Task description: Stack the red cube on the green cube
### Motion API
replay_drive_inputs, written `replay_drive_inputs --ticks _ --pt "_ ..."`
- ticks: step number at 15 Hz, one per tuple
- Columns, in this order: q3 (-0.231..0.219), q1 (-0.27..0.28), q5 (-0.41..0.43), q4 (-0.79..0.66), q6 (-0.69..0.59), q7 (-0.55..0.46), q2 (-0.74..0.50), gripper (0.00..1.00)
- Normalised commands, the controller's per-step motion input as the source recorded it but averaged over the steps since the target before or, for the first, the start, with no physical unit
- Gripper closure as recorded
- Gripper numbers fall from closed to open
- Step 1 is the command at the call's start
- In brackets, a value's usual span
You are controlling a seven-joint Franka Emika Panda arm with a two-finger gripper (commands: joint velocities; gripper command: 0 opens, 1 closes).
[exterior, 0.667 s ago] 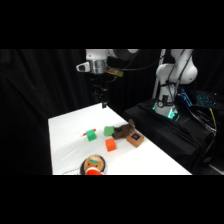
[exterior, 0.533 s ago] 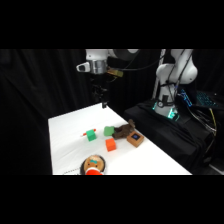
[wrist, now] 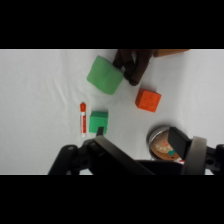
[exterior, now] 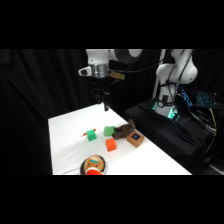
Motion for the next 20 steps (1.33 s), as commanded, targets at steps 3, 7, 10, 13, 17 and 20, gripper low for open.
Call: replay_drive_inputs --ticks 3,7,10,13,17,20 --pt "0.051 0.040 0.093 -0.08 0.21 0.23 0.06 0.00" --pt "0.041 0.048 0.136 -0.05 0.28 0.20 0.11 0.00" --pt "0.038 0.055 0.150 -0.03 0.28 0.16 0.12 0.00" --pt "0.033 0.054 0.149 -0.04 0.26 0.14 0.11 0.00" --pt "0.018 0.052 0.121 -0.05 0.28 0.15 0.09 0.00" --pt "0.019 0.048 0.135 -0.09 0.28 0.13 0.07 0.00"
